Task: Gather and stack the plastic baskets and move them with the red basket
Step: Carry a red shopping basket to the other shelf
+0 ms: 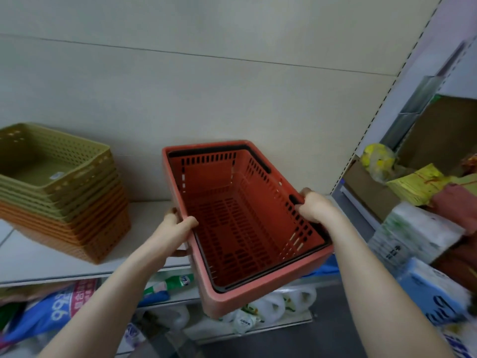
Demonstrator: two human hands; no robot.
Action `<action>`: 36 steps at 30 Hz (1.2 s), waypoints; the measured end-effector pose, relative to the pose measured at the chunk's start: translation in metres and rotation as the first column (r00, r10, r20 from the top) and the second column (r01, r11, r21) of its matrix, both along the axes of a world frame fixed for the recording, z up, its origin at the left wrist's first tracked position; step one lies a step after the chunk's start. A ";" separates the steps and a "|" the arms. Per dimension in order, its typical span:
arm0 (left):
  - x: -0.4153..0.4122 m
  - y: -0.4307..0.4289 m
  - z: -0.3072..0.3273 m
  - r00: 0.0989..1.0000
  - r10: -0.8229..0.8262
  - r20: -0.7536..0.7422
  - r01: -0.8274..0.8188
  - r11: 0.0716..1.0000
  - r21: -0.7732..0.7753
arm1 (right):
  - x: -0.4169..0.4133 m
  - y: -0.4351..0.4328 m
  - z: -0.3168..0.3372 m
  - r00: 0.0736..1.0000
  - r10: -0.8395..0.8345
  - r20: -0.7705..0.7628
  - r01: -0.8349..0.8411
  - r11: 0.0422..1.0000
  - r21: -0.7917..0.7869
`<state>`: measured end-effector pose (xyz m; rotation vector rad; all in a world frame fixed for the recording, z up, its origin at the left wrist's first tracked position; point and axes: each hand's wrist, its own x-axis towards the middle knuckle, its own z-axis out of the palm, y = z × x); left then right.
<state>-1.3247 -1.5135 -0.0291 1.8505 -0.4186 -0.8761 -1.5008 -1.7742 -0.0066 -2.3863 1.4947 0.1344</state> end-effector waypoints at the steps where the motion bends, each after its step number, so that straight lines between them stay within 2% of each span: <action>1: 0.000 -0.001 0.000 0.999 0.045 -0.021 -0.045 0.999 0.001 | 0.005 -0.006 0.006 1.000 0.020 0.004 -0.020 1.000 0.024; 3: 0.006 -0.005 -0.002 0.985 0.167 -0.034 -0.168 0.986 -0.022 | 0.019 -0.014 0.010 0.995 0.050 0.086 -0.059 0.993 0.105; 5: 0.010 -0.012 -0.004 0.954 0.273 -0.124 -0.284 0.956 -0.077 | 0.033 -0.022 0.007 0.975 0.064 0.215 -0.110 0.971 0.214; 8: 0.011 -0.013 -0.006 0.959 0.246 -0.140 -0.266 0.952 -0.152 | 0.043 -0.035 0.000 0.925 -0.030 0.378 -0.153 0.884 0.442; 10: 0.007 -0.008 -0.007 0.970 0.223 -0.101 -0.239 0.951 -0.194 | 0.038 -0.040 -0.001 0.907 -0.101 0.408 -0.171 0.799 0.577; 12: -0.002 0.004 -0.015 0.971 0.220 -0.095 -0.237 0.941 -0.242 | 0.025 -0.035 -0.002 0.905 -0.093 0.414 -0.213 0.744 0.633; 16: -0.034 0.040 -0.036 0.967 0.241 -0.088 -0.256 0.900 -0.354 | -0.011 0.005 -0.016 0.820 -0.209 0.533 -0.229 0.734 0.639; 21: -0.073 0.109 -0.056 0.960 0.277 -0.028 -0.259 0.851 -0.457 | -0.057 0.097 -0.044 0.684 -0.365 0.632 -0.233 0.711 0.663; 25: -0.081 0.192 -0.073 0.936 0.351 -0.042 -0.327 0.816 -0.476 | -0.071 0.185 -0.067 0.635 -0.380 0.672 -0.233 0.736 0.636; 27: -0.081 0.241 -0.082 0.925 0.372 -0.070 -0.360 0.808 -0.466 | -0.070 0.231 -0.077 0.641 -0.365 0.675 -0.241 0.739 0.629; 31: -0.078 0.343 -0.105 0.894 0.437 -0.094 -0.431 0.786 -0.442 | -0.054 0.325 -0.096 0.669 -0.358 0.651 -0.283 0.687 0.669; 36: -0.065 0.466 -0.135 0.828 0.554 -0.086 -0.540 0.746 -0.389 | -0.015 0.427 -0.117 0.754 -0.221 0.618 -0.377 0.624 0.684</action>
